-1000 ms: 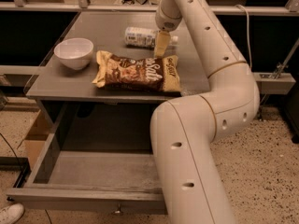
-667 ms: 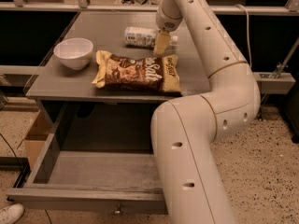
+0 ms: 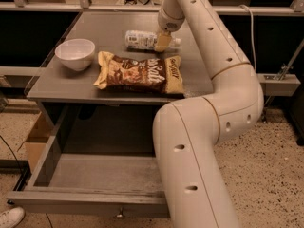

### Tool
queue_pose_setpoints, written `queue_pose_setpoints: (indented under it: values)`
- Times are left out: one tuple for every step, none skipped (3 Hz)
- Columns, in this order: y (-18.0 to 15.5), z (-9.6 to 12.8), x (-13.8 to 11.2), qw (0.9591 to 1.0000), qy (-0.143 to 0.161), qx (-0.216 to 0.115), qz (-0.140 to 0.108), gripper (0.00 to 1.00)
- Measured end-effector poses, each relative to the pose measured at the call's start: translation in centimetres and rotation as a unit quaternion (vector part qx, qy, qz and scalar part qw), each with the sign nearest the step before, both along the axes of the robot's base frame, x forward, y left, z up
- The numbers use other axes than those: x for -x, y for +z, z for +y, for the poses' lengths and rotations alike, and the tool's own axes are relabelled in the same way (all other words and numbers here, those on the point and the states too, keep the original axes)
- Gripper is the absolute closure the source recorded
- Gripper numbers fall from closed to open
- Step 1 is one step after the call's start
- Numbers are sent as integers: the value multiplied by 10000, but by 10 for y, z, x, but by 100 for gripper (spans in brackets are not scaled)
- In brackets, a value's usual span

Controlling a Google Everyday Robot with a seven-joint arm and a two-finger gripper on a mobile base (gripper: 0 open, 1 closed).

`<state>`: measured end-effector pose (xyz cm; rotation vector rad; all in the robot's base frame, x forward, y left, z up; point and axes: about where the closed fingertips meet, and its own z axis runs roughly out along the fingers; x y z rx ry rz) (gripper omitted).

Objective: Place blue plastic bottle into top drawer

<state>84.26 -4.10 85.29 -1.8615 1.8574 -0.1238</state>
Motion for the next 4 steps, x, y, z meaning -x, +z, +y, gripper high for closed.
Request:
queue_pose_setpoints:
  values:
    - [0,0,0,10000,0,0,0,87]
    - [0,0,0,10000,0,0,0,100]
    - [0,0,0,10000,0,0,0,100]
    - [7,-3,0,10000,6,-55,-68,100]
